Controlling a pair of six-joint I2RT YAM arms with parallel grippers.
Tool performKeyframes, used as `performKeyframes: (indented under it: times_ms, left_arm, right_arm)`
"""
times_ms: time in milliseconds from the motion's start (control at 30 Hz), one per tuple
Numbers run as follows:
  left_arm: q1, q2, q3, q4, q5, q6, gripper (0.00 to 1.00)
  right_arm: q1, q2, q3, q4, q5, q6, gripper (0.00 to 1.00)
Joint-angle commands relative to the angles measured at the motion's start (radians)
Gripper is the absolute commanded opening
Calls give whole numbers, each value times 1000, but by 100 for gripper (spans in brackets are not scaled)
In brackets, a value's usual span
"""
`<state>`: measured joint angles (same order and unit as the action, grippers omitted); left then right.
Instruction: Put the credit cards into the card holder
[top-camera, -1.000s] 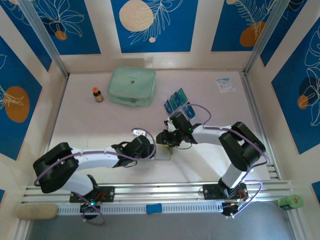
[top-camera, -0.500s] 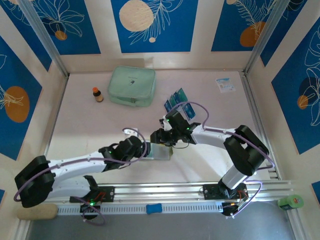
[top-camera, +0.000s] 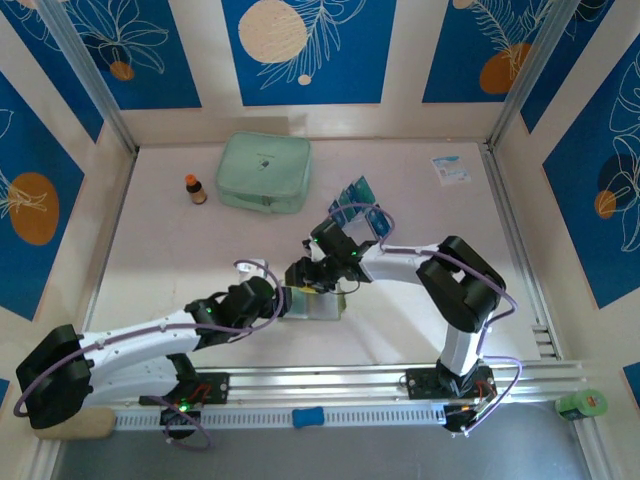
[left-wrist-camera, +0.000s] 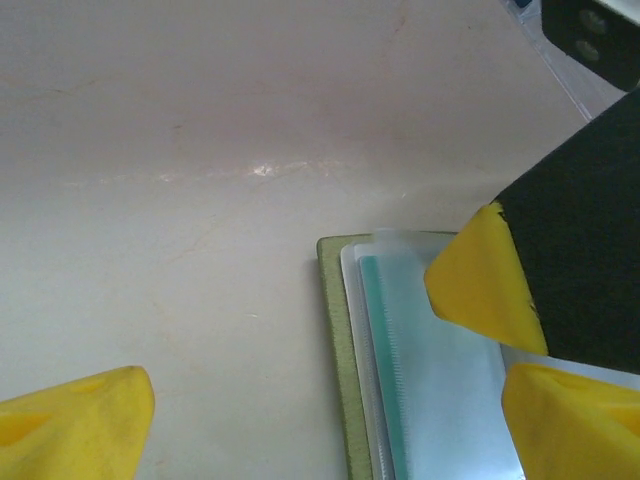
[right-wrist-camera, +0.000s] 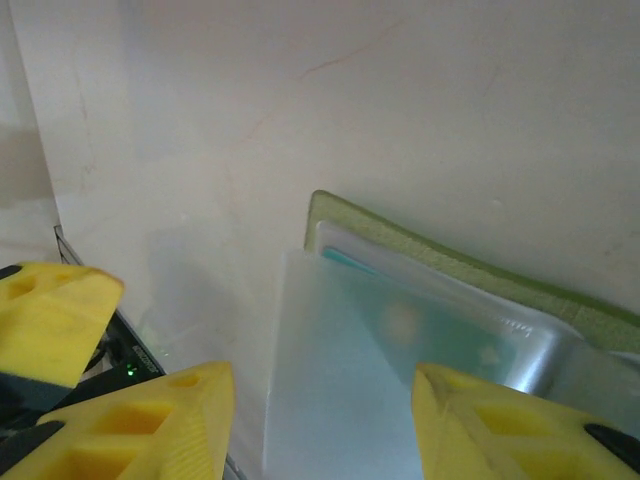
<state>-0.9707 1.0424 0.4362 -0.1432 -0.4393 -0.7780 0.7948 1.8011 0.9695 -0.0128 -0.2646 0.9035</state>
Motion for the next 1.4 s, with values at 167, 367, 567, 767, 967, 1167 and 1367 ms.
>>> performKeyframes:
  times_ms: [167, 367, 567, 767, 967, 1167, 1367]
  left_arm:
    - [12, 32, -21, 18, 5, 12, 90]
    - [13, 105, -10, 57, 22, 28, 90]
    - [13, 179, 1, 87, 30, 36, 90]
    - [13, 227, -1, 97, 32, 30, 90]
    - [13, 240, -10, 97, 31, 19, 90]
    - [13, 248, -14, 102, 35, 6, 90]
    - [13, 259, -11, 103, 38, 6, 90]
  right_arm:
    - [4, 15, 26, -4, -4, 20, 50]
    - [4, 18, 25, 1, -7, 27, 50]
    - [1, 14, 26, 4, -12, 30, 50]
    - [-14, -22, 29, -10, -22, 22, 50]
    - [-88, -138, 46, -119, 2, -54, 50]
    - [-208, -231, 139, -388, 153, -222, 50]
    - [-283, -212, 278, -623, 406, -417, 49]
